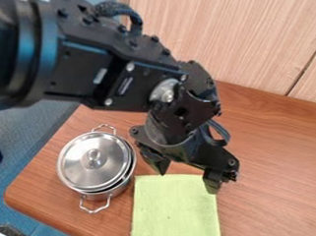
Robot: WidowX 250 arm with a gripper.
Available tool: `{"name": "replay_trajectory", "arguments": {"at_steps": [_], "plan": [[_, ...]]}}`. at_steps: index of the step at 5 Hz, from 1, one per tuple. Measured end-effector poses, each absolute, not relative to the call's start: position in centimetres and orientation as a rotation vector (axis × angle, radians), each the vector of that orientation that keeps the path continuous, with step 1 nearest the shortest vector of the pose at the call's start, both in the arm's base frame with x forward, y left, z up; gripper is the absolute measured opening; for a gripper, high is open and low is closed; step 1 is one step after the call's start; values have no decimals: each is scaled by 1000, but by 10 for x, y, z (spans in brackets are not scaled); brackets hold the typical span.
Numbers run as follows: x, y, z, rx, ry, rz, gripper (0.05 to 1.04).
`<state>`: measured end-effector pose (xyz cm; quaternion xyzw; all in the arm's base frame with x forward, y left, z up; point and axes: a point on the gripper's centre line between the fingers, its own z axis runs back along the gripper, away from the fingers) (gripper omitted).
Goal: Moves the red strawberry to the green board
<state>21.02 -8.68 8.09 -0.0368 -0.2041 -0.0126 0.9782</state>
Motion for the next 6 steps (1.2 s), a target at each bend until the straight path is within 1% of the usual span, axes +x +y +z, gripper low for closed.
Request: {"name": "replay_trajectory", "arguments": {"at_steps": [1, 2, 3, 4, 5, 6], "plan": [[209, -86, 77, -67, -396, -23, 999], [242, -70, 78, -26, -394, 73, 999], [282, -49, 82, 15, -412, 182, 999], [321, -18, 83, 36, -413, 312, 999], [352, 16, 79, 68, -408, 426, 999], [376, 50, 67, 89, -396, 526, 999]]}}
